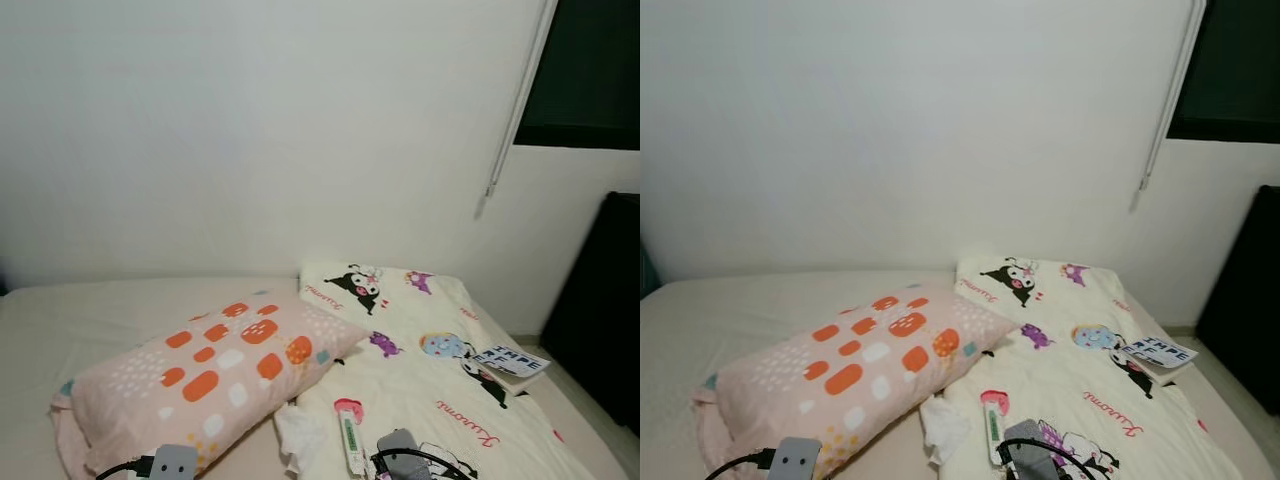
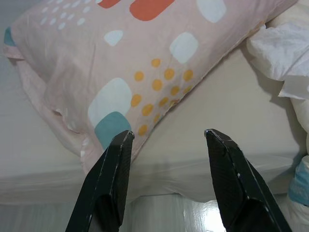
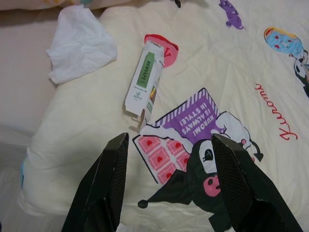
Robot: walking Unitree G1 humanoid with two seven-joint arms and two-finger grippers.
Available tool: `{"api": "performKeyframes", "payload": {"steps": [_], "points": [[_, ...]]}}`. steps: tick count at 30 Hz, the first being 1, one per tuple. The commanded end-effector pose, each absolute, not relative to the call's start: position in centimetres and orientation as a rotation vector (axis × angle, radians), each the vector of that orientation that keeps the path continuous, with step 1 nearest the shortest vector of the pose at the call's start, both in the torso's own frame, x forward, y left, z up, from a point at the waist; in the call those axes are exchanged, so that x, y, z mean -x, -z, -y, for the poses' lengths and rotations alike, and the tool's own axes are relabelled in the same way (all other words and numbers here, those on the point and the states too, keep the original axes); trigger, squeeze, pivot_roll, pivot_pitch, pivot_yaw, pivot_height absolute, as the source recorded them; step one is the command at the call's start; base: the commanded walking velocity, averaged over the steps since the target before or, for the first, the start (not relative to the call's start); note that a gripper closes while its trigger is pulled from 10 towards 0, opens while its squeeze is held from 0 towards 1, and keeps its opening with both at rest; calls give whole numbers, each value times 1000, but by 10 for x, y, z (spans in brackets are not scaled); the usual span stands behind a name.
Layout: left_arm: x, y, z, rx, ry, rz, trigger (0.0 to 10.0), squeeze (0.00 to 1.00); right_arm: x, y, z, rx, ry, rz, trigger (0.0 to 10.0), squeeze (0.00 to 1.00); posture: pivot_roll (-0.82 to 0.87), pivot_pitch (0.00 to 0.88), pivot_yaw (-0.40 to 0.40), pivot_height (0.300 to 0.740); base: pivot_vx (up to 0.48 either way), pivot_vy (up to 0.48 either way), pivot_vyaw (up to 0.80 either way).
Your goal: Clean up the room
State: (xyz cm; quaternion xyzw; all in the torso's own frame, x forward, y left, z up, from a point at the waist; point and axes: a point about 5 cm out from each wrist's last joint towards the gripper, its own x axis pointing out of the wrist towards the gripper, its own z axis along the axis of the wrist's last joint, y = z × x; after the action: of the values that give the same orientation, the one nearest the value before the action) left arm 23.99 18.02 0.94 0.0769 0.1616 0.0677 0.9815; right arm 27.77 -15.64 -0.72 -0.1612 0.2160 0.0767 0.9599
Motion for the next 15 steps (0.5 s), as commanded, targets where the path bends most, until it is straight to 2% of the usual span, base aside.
{"api": "performKeyframes", "payload": {"steps": [1,9,15], "points": [[-239,-8,-177,-155,-132,-327,10000,0,-278,6,161,327,-138,-432,10000,0,-34,22,-60,740,0,0,0],[-240,-10,-181,-176,-152,-304,10000,0,-283,0,159,327,-97,-369,10000,0,-28,19,-60,740,0,0,0],[-240,-11,-181,-156,-147,-293,10000,0,-280,4,156,276,-152,-413,10000,0,-28,15,-59,740,0,0,0]]}}
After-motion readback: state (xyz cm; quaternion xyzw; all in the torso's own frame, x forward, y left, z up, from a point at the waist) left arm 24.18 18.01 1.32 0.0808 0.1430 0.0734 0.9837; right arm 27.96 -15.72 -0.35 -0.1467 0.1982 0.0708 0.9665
